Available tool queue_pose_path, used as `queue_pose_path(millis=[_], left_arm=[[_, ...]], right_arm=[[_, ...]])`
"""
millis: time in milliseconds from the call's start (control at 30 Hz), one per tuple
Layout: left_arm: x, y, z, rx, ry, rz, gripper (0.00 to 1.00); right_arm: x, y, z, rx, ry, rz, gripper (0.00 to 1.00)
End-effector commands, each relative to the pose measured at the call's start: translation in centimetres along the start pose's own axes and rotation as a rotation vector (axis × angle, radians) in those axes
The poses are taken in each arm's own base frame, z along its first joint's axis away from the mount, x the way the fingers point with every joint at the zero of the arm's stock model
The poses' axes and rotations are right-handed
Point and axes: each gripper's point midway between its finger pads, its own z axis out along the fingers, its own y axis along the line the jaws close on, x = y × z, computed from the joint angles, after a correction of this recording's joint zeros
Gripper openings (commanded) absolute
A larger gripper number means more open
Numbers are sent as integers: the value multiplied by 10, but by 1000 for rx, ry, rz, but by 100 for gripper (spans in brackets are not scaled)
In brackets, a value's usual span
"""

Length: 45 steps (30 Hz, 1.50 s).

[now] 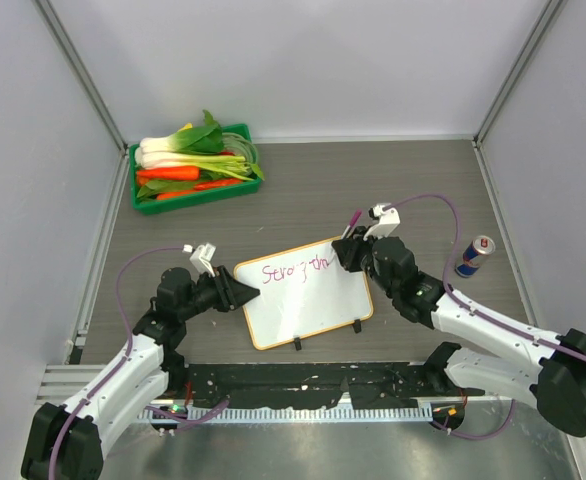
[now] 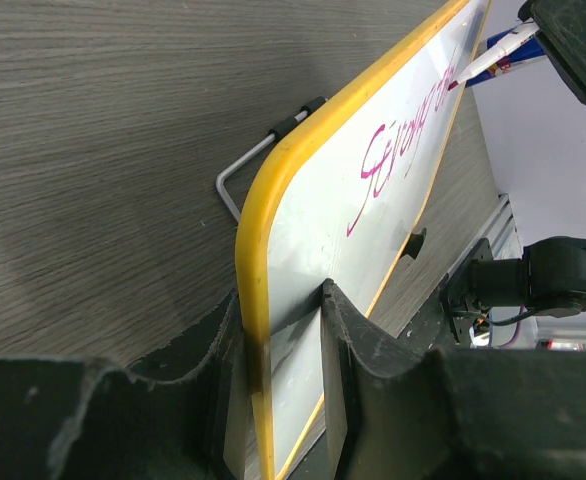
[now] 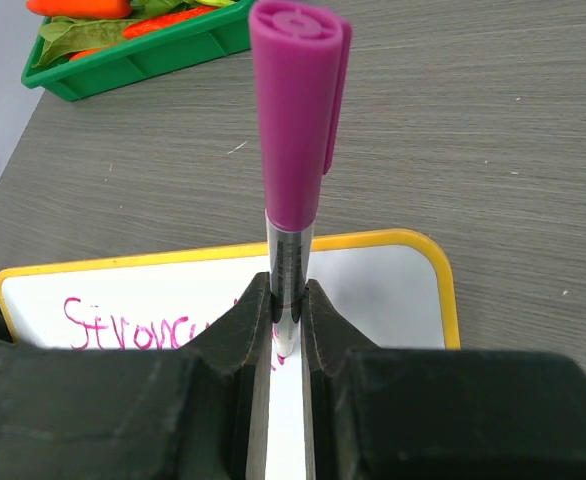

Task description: Write a sentence on the whiteboard

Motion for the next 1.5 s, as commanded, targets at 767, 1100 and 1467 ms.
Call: queue_pose_path(millis=[767,1100,1467], left_arm=[[-2,17,0,-79,-18,32,0],[-2,18,2,-79,-13,33,0],[-2,18,2,-79,-13,33,0]], right_arm=[[-39,1,10,61,-95,-15,1],[-27,-8,4,75,-71,-18,1],[-31,-4,0,54,-78,-8,1]])
